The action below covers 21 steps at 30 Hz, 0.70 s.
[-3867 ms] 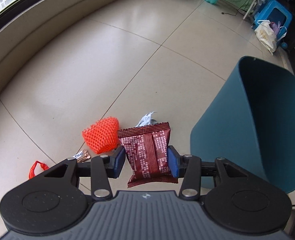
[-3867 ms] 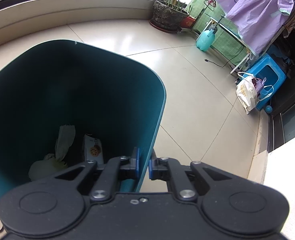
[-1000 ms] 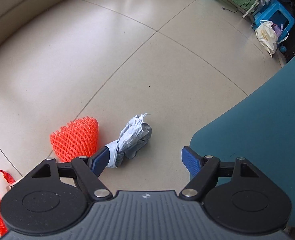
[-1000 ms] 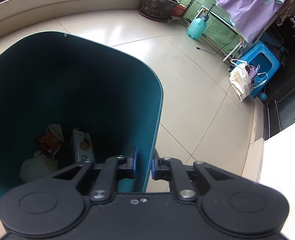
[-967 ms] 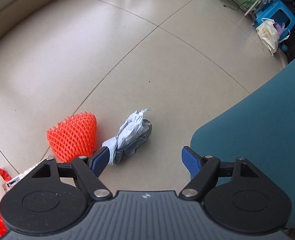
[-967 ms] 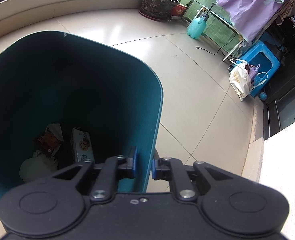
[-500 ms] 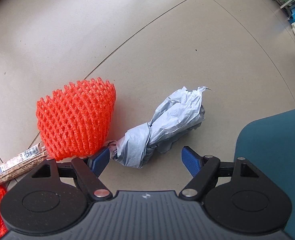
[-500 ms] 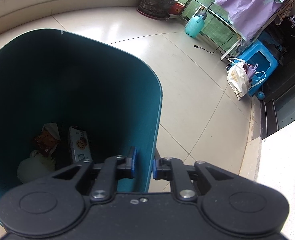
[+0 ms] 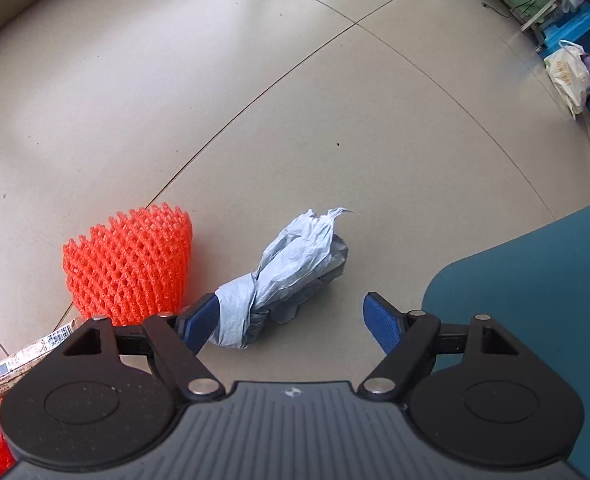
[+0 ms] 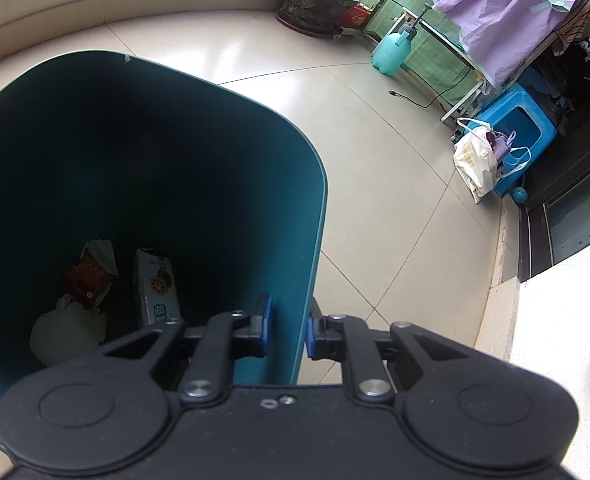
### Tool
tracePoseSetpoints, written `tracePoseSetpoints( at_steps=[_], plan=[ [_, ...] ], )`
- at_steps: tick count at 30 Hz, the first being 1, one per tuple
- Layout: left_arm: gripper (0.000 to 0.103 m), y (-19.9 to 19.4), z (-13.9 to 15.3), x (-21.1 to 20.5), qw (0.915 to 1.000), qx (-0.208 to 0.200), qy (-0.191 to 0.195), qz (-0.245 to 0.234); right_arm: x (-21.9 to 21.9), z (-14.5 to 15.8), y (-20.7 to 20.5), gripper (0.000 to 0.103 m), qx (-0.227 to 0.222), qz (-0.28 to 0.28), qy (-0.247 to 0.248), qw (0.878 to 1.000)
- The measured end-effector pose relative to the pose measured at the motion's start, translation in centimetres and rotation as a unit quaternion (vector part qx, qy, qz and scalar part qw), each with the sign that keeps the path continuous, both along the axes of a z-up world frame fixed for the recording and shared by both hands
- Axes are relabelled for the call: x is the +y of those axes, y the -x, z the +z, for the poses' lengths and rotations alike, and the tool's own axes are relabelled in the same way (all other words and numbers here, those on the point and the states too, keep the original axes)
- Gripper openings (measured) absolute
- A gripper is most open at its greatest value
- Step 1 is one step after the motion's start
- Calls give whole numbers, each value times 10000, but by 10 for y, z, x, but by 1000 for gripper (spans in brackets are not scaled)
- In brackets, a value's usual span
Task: Collect trash
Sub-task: 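Grasp the grey plastic bag with the left gripper and lift it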
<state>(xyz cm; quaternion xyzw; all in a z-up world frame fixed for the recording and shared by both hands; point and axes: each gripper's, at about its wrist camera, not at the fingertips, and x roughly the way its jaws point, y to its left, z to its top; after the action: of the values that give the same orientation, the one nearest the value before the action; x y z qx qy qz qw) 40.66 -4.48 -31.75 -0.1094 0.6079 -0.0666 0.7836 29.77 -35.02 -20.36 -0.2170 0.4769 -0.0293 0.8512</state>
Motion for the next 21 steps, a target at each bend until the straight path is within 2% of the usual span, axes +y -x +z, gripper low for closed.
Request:
tracePoseSetpoints(
  at_steps=[3,6,9,12,19,20,21],
  plan=[
    [79,-8,-2,-7,9999,-6,-33,-126,2,0,0,16,0,-20,25,10000],
    [79,-17,-17,-7,9998,150,141,-65,1,1,0,16,-3,-33,29,10000],
    [79,-23,-34,-7,9995,297,63,9,1,1,0,16,2,-28,24,10000],
    [79,-26,-37,-11,9998,172,-66,-114,2,0,0,16,4,-34,38,10000],
    [78,-28,-54,-20,9967,373,-677,-229,2,0,0,17,-2,-26,71,10000],
    [77,-26,-58,-19,9964,450,-686,-191,2,0,0,17,-3,-14,78,10000],
    [71,-24,-61,-19,9958,549,-711,-198,2,0,0,17,-2,-4,80,10000]
  ],
)
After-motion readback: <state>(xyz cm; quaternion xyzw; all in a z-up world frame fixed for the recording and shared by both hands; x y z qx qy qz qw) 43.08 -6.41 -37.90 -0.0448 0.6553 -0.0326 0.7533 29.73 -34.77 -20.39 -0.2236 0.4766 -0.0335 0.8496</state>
